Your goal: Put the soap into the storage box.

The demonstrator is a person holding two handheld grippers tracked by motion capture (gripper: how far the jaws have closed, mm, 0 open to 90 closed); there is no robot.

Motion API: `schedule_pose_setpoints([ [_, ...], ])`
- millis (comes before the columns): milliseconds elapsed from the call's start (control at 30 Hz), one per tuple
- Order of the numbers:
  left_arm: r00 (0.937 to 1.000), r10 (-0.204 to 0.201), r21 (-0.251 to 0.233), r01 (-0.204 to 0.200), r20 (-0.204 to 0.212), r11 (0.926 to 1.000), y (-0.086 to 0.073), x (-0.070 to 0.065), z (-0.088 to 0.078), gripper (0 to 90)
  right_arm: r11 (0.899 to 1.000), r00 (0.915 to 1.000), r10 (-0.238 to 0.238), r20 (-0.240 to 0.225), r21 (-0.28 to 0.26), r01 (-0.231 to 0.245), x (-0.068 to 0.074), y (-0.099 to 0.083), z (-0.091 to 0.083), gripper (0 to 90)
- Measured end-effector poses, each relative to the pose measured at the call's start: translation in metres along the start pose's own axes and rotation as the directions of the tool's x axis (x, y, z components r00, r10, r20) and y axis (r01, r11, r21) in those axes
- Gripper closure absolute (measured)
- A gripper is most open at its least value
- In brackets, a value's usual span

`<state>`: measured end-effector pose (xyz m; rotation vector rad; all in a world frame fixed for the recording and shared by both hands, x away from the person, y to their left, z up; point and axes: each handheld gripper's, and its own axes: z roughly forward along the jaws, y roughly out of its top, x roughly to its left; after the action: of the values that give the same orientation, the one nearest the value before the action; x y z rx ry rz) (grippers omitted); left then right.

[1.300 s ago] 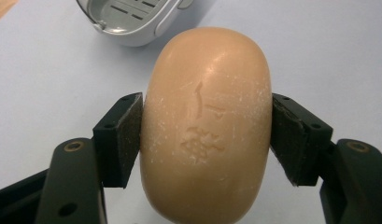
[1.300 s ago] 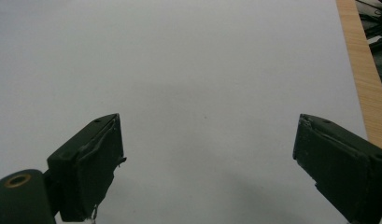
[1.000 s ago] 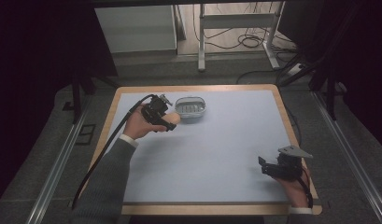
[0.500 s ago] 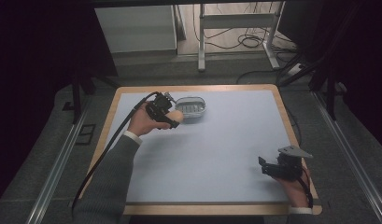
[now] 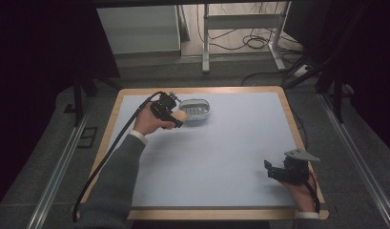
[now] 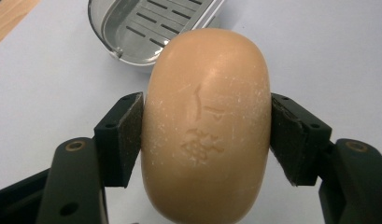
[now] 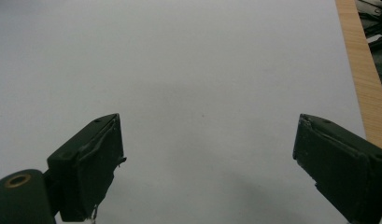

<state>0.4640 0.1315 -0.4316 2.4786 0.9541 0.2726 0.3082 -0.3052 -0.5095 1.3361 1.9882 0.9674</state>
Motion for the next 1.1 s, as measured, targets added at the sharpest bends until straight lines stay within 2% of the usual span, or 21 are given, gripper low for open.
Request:
schedule_pose_setpoints([
  [100,1.0,-0.004,0.0,0.004,0.003,1.0,0.002,0.002,0.002,32.3,1.0,1.0,0.001,0.0,0.001,-0.001,0.0,0.0,0.0,8.4],
  [167,1.0,0.007,0.007,-0.007,0.0,0.9999,0.004,0.003,0.002,32.3,1.0,1.0,-0.001,0.0,0.003,0.001,0.0,0.0,0.001,8.4],
  [300,0.9999,-0.005,-0.011,0.005,0.014,0.9999,0.009,0.004,0.003,32.3,1.0,1.0,-0.001,-0.002,0.004,0.001,0.0,0.0,0.001,8.4],
  [433,0.9999,0.0,-0.018,0.001,0.014,0.9998,0.015,0.004,0.004,32.3,1.0,1.0,-0.002,-0.002,0.004,0.002,0.0,0.0,0.001,8.4],
  [467,0.9999,0.01,-0.009,-0.01,0.013,0.9999,0.017,0.004,0.004,32.3,1.0,1.0,-0.001,-0.002,0.004,0.001,0.0,0.0,0.001,8.4],
  [733,0.9998,0.015,-0.011,-0.015,0.015,0.9998,0.028,0.004,0.008,32.4,1.0,1.0,0.0,-0.002,0.002,0.0,-0.002,0.0,0.001,8.4],
  [833,0.9994,0.019,-0.014,-0.018,0.028,0.9997,0.032,0.004,0.012,32.4,1.0,1.0,-0.001,-0.004,-0.001,0.001,-0.001,0.0,0.0,8.4],
  [900,0.9994,0.028,0.003,-0.028,0.022,0.9996,0.033,0.005,0.014,32.4,1.0,1.0,0.001,-0.004,-0.001,-0.001,-0.001,0.0,0.0,8.4],
  [1100,0.9994,0.02,-0.002,-0.02,0.029,0.9998,0.039,0.007,0.017,32.4,1.0,1.0,0.0,-0.005,-0.001,0.0,-0.002,0.0,0.0,8.4],
])
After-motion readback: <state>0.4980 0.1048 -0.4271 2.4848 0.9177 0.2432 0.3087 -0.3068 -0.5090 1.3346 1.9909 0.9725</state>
